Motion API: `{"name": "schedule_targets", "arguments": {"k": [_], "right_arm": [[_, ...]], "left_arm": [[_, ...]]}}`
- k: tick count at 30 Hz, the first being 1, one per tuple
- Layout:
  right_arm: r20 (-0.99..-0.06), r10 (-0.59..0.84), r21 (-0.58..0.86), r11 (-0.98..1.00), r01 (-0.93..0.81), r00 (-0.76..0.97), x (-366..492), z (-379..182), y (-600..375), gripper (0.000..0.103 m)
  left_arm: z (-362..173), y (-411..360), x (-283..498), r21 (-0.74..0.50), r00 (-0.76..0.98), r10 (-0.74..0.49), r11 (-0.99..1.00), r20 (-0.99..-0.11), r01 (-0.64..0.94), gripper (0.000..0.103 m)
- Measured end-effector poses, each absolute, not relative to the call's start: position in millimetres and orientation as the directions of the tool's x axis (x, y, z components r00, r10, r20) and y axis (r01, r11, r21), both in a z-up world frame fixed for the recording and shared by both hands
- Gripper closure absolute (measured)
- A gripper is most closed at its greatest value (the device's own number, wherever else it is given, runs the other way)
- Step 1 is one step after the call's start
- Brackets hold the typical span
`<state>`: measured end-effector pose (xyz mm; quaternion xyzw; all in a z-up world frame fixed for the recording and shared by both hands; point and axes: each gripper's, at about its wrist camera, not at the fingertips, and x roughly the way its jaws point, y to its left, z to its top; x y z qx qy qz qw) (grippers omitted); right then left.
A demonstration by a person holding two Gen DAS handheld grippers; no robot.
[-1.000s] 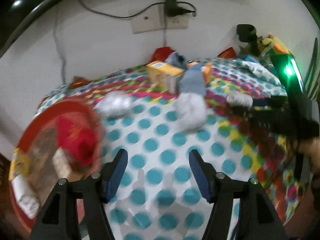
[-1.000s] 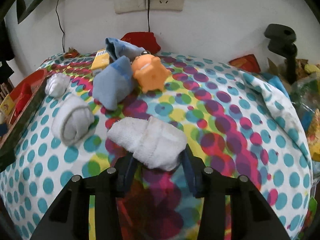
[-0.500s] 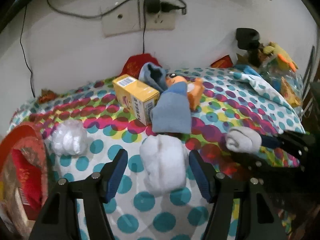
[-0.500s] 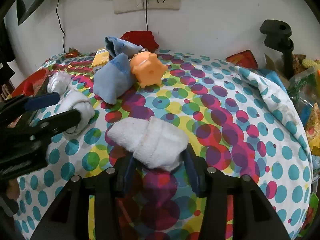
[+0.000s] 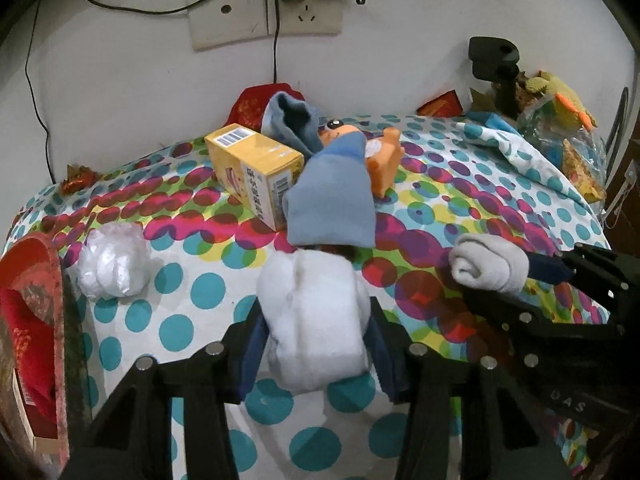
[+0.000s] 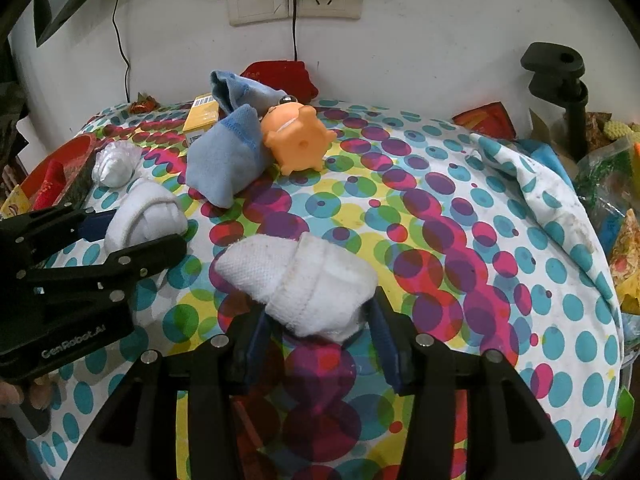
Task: Organize objects
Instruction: 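Grasp another white rolled sock with left tool while right tool holds its sock, then carry the white sock into the red tray and open left tool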
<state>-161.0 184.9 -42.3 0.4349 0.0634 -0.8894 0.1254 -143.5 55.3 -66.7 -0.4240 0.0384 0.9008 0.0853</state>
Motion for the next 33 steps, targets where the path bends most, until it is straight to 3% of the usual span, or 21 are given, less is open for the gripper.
{"name": "schedule_targets", "arguments": {"k": [12,21,33], "right_arm": [[-0.790,-0.167,-0.005,-0.961,0.278,-0.591,-161.1,-42.4,185.1,0.056],[-0.790,-0.167,-0.005,-0.961,0.278,-0.591,-161.1,-42.5,185.0,0.056],[-0.790,-0.166,-0.005,-0.961,0.277,-0.591,-161.1,-42.5,185.0,0.056]], "left_arm": [[-59.5,47.3,-99.6,0.084,-0.634,0.061,-0.977,-0.771,-0.196,0.056],[-41.0,17.6,-57.1,0.078,-0.632,0.044,-0.983,-0.773,-0.164,0.056],[-0.5,-64.3,-24.9,0.110,-0.678,-0.091,-0.994,-0.729,0.015,0.055]]}}
